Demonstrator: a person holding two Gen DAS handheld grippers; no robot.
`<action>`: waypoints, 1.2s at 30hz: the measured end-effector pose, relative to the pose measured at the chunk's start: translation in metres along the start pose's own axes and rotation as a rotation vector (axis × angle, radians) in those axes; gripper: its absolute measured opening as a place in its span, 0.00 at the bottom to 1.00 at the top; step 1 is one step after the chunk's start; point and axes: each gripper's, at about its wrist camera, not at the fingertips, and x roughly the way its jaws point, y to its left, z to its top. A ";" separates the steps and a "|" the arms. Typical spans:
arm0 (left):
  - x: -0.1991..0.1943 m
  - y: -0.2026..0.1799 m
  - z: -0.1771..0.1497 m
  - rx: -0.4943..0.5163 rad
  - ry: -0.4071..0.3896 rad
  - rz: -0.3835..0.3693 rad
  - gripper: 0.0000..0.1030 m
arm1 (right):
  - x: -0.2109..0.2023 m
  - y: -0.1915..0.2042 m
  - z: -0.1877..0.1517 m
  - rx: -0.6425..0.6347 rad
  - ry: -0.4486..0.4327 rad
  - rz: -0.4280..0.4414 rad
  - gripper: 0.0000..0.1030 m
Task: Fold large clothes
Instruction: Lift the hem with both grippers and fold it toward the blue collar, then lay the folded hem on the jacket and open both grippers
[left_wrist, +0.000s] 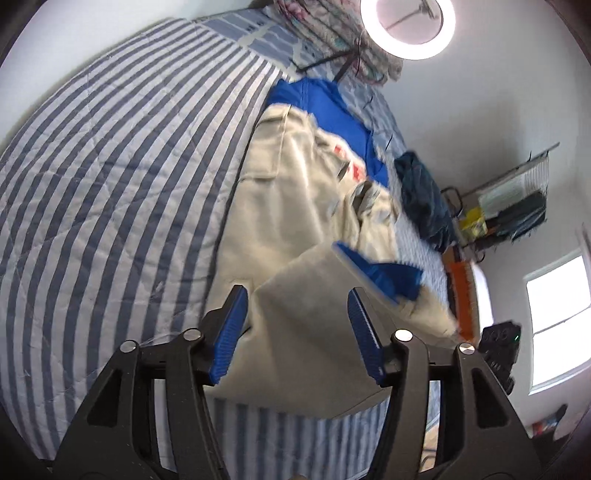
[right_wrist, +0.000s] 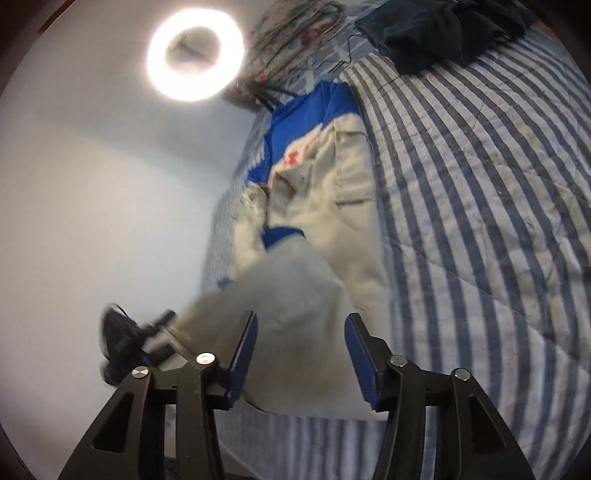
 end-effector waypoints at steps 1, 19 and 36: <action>0.004 0.003 -0.005 0.013 0.017 0.016 0.54 | 0.003 -0.001 -0.006 -0.012 0.020 -0.007 0.47; 0.036 -0.003 -0.043 0.130 0.127 0.113 0.16 | 0.029 0.002 -0.027 -0.128 0.121 -0.150 0.20; 0.002 0.007 -0.047 0.081 0.014 0.221 0.19 | 0.008 0.011 -0.043 -0.154 0.110 -0.249 0.10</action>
